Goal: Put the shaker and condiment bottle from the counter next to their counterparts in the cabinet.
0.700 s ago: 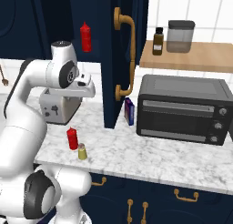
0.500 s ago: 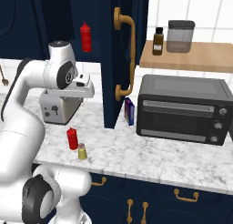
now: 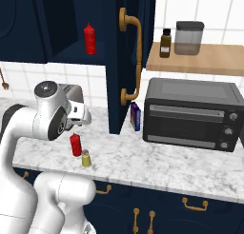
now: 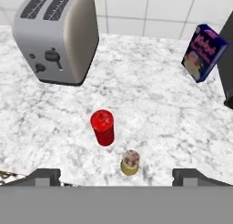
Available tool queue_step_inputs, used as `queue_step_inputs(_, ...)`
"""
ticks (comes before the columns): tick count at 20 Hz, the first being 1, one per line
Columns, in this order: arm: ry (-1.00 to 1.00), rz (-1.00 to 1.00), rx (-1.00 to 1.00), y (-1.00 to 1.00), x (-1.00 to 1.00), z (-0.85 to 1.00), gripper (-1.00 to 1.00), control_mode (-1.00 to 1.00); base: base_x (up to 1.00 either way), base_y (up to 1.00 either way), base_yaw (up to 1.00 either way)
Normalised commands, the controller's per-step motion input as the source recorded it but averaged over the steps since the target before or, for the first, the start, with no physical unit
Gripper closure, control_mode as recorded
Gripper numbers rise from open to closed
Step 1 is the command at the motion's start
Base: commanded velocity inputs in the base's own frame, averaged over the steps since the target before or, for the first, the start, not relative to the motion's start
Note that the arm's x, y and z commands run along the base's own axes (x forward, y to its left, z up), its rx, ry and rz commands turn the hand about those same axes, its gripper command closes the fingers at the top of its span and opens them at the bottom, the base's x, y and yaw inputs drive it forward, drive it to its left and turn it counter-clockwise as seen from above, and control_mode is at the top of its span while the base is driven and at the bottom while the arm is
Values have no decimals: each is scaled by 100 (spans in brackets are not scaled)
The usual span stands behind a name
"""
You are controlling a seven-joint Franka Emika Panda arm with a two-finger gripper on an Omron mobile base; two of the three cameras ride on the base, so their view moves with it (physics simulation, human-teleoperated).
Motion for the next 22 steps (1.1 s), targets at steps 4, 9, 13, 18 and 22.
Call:
queue_step_inputs(4, -3, 2, 5, 1, 0, -39, -100, -100, 0, 0, 0)
queue_step_inputs(9, 0, 1, 0, 0, -1, -22, -100, -100, 0, 0, 0)
queue_step_inputs(13, -1, 9, 0, 2, 0, -23, -100, -100, 0, 0, 0)
queue_step_inputs(18, -8, 7, 0, 8, 0, -39, -100, -100, 0, 0, 0)
queue_step_inputs(22, -8, 2, 0, 7, 9, -33, -100, -100, 0, 0, 0)
